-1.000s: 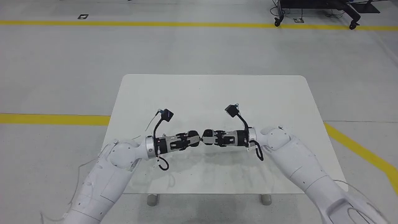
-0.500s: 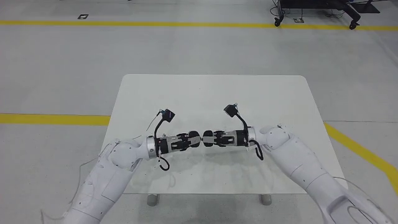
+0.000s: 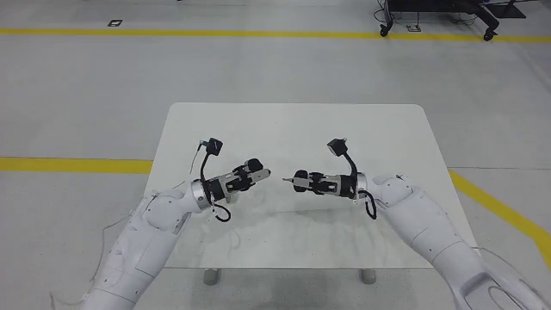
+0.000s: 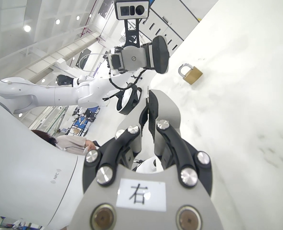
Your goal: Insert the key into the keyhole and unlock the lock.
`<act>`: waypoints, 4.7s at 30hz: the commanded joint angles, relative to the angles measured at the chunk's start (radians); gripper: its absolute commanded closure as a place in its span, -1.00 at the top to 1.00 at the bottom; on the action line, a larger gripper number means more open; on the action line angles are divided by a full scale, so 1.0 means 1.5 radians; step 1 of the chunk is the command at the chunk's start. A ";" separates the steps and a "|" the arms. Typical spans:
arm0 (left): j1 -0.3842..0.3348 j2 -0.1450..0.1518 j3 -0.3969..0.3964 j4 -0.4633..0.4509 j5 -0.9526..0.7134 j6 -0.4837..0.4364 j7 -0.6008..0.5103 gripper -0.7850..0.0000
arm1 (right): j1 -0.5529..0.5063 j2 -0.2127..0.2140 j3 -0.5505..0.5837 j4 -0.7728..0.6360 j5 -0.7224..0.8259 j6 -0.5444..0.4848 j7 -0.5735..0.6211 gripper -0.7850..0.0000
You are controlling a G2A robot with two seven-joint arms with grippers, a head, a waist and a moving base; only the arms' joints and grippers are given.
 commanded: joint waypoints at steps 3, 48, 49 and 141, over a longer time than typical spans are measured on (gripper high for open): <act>0.000 0.000 0.000 0.000 0.000 0.000 -0.005 1.00 | -0.009 0.006 0.013 -0.002 0.001 -0.011 -0.011 -1.00; 0.184 0.022 -0.005 -0.270 0.914 0.448 0.024 -1.00 | -0.009 0.006 0.013 -0.002 0.001 -0.011 -0.011 -1.00; 0.184 0.021 -0.004 -0.270 0.909 0.445 0.022 -1.00 | -0.009 0.006 0.013 -0.002 0.001 -0.011 -0.011 -1.00; 0.158 0.014 -0.106 -0.092 0.110 -0.042 0.082 -1.00 | 0.023 -0.041 -0.065 -0.006 0.072 0.053 -0.044 -1.00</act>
